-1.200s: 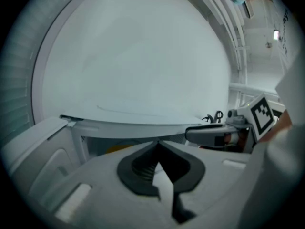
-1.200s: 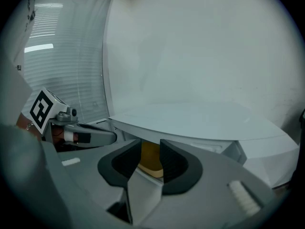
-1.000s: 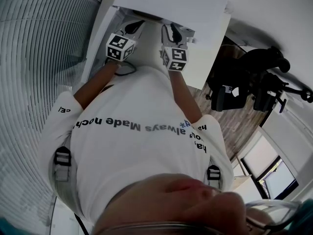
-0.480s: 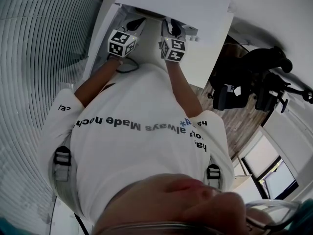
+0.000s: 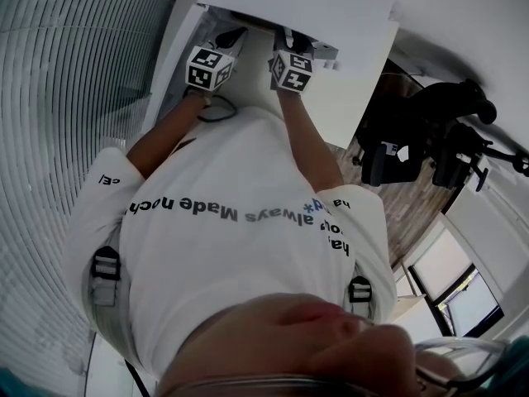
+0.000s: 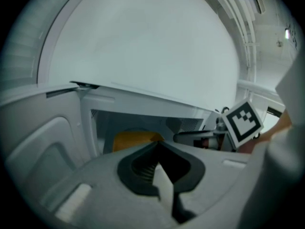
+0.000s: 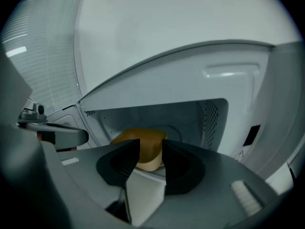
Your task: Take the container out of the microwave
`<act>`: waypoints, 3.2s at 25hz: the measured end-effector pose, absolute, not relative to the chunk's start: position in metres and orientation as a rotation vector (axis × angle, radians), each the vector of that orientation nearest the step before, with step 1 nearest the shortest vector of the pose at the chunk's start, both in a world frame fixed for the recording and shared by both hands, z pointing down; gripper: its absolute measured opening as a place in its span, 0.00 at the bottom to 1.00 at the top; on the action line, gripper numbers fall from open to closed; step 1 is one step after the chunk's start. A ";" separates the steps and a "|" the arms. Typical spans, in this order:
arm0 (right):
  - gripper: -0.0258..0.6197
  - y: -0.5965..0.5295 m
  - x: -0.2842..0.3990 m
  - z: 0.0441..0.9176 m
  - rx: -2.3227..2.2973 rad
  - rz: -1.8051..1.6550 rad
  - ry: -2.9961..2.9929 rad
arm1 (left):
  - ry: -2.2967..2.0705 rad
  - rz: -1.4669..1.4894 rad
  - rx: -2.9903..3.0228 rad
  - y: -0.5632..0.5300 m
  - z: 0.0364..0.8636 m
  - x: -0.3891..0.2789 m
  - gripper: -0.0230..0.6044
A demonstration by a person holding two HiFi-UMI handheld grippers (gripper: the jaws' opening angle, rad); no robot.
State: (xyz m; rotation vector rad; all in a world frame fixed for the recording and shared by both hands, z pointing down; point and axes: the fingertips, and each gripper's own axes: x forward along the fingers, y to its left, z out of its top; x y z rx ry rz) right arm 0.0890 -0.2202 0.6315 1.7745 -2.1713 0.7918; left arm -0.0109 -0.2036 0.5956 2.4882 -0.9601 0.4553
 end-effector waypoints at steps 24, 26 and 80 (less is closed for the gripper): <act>0.30 -0.244 0.090 0.680 1.740 0.905 -2.098 | -0.920 0.494 2.452 -0.210 0.613 -0.011 0.04; 0.30 -0.245 0.090 0.682 1.738 0.915 -2.096 | -0.921 0.494 2.449 -0.211 0.614 -0.011 0.04; 0.07 -0.249 0.106 0.679 1.970 1.212 -1.958 | -0.936 0.502 2.434 -0.202 0.609 -0.022 0.04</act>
